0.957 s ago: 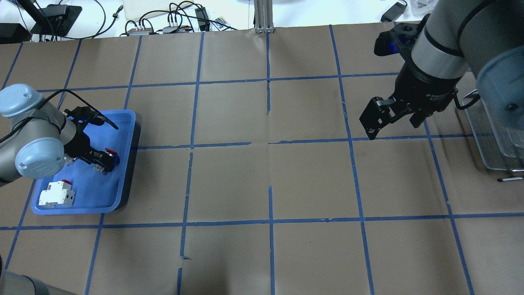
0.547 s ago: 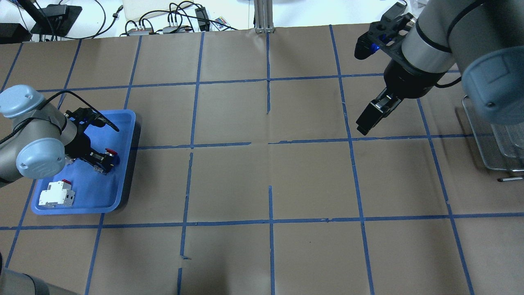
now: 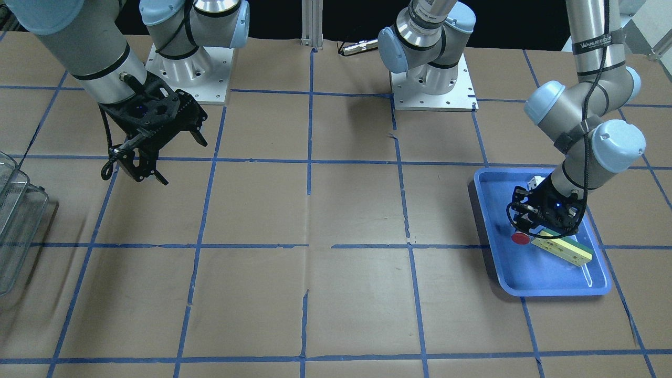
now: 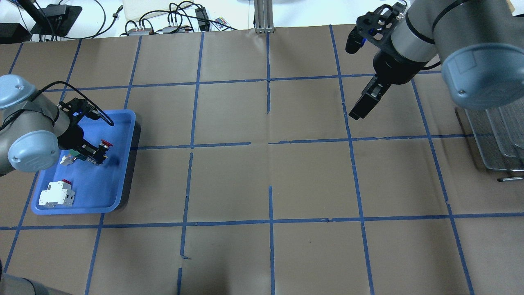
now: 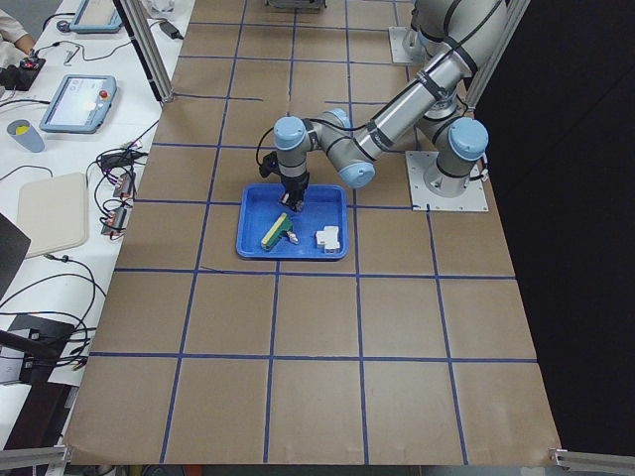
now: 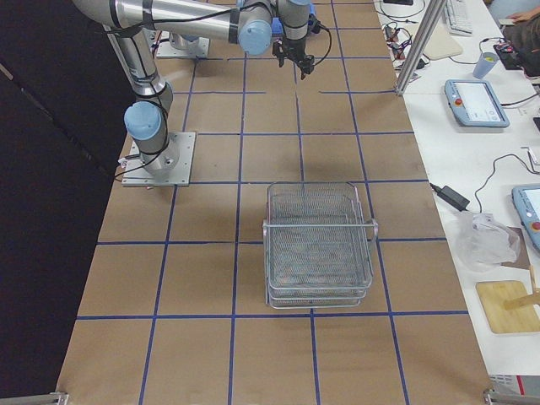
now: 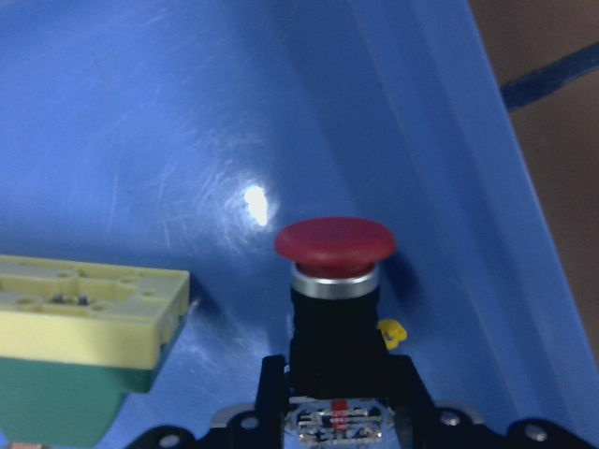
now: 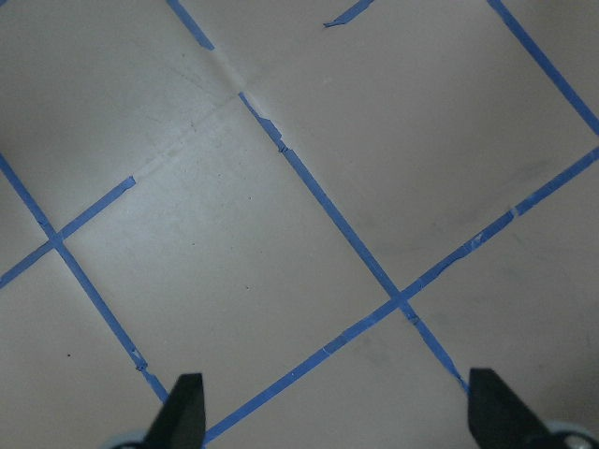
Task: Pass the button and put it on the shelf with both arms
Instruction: 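Lift the red button and carry it toward the right gripper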
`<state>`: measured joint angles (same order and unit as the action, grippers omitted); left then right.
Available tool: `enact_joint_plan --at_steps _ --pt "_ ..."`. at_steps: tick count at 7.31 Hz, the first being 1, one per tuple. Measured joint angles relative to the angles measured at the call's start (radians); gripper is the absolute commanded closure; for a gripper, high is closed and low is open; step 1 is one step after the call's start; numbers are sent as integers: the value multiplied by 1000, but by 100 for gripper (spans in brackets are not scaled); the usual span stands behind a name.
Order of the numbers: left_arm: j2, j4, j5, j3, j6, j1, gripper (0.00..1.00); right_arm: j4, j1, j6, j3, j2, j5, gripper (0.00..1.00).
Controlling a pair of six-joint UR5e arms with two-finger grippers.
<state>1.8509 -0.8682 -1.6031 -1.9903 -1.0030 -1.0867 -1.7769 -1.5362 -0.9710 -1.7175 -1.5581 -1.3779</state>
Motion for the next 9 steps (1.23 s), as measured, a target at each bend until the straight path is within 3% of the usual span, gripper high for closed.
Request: enact_joint_plan --at_steps 5,9 --pt "-6 -62 34 142 -169 -295 100 -21 7 -72 -5 -1 26 0" --pt "-6 -270 81 302 -342 -541 100 -22 88 -282 4 32 172 0"
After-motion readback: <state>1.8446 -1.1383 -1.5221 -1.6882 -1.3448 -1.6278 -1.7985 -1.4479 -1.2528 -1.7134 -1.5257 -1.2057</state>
